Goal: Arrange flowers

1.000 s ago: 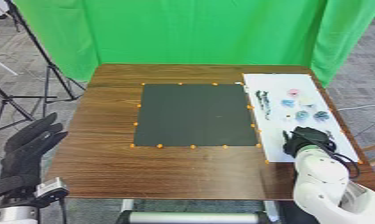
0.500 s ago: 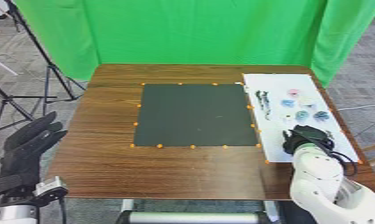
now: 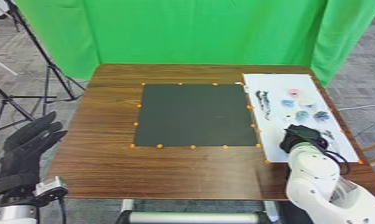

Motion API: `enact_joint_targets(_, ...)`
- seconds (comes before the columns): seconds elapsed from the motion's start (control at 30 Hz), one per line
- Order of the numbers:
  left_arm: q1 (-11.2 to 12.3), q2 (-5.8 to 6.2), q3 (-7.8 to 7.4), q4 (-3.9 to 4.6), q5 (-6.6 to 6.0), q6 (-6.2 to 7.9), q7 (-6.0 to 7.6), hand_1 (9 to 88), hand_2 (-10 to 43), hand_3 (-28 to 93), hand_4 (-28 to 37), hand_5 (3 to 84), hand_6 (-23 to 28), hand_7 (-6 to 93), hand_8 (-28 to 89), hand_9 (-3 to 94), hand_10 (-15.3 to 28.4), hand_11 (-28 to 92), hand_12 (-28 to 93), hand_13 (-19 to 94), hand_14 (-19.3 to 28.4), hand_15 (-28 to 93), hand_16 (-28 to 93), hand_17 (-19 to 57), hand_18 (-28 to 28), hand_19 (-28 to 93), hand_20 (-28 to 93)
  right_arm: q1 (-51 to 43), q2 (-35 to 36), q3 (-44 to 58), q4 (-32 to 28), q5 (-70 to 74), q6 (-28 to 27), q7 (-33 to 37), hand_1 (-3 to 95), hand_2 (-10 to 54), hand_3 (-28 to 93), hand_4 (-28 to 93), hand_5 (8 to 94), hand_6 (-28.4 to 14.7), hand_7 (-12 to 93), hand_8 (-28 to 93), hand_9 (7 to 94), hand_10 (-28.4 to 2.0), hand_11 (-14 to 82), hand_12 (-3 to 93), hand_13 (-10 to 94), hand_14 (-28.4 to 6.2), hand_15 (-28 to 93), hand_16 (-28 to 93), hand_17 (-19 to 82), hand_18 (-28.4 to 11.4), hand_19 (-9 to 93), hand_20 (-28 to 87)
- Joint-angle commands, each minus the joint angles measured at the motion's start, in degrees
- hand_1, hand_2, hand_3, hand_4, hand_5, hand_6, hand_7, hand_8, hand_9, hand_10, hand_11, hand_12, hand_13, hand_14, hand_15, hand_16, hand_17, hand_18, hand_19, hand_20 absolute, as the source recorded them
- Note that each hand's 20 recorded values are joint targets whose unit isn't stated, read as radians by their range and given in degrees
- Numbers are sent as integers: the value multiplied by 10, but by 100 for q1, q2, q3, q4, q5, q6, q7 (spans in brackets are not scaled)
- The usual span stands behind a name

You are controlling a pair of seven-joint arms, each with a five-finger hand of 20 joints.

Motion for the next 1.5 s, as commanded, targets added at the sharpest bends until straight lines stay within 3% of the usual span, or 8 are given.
enact_joint_targets(0.03,85,23,-10,-3,-64,31,78,261,65,825,-197,379,88,166,-115,328,194,369,57,227,262,633,-174,-99,213,591,17,-536,134,-291,507,93,26,-208,523,-56,725,-273,832,-45,293,223,885,-131,449,252,889,-50,672,235,569,-176,932,-129)
enact_joint_targets(0.27,195,152,29,-6,-228,166,294,260,64,825,-200,379,88,166,-115,328,193,368,57,228,262,633,-174,-99,212,590,15,-486,436,-269,323,-187,569,-488,532,-57,734,-280,831,-45,292,237,884,-126,451,253,886,-46,680,239,569,-169,932,-112)
enact_joint_targets(0.73,369,468,41,-29,-541,421,635,258,65,824,-202,378,89,165,-114,328,194,367,57,227,262,632,-174,-99,212,591,15,194,563,-38,-118,-175,466,-850,519,-62,755,-263,839,-46,297,242,894,-121,452,250,899,-41,681,238,577,-168,932,-86)
enact_joint_targets(0.9,380,415,11,-33,-468,391,593,259,66,824,-202,379,89,165,-114,327,194,366,57,227,262,632,-174,-99,212,591,15,367,581,-5,-182,-188,421,-904,517,-62,757,-260,842,-47,294,243,898,-121,450,250,901,-41,680,239,578,-170,932,-78)
enact_joint_targets(0.93,397,441,8,-31,-509,407,634,260,66,823,-202,379,89,165,-114,327,194,366,57,227,262,632,-174,-99,212,591,15,386,571,20,-202,-161,399,-924,517,-63,758,-259,843,-47,294,244,898,-121,450,250,902,-40,680,239,578,-170,932,-77)
enact_joint_targets(1.03,432,371,-47,-54,-418,388,566,260,66,823,-202,379,89,164,-114,328,195,366,57,227,262,632,-174,-99,212,591,15,507,511,-10,-275,-111,376,-944,516,-63,758,-257,844,-47,292,246,899,-121,450,251,902,-40,680,240,578,-170,932,-73)
enact_joint_targets(1.33,598,390,-235,-118,-464,459,577,260,66,823,-202,379,89,166,-114,327,194,368,58,227,263,632,-174,-99,212,590,14,1353,-79,-605,-444,89,96,-1182,510,-65,760,-240,853,-46,287,252,908,-121,449,251,910,-41,679,241,580,-174,932,-63)
enact_joint_targets(1.5,545,300,-278,-131,-316,388,381,261,67,822,-202,378,89,166,-115,327,194,368,58,228,262,632,-174,-99,212,591,14,1816,-642,-1043,-350,188,-170,-1267,508,-65,760,-233,856,-47,283,254,911,-121,448,251,914,-41,679,242,580,-176,932,-55)
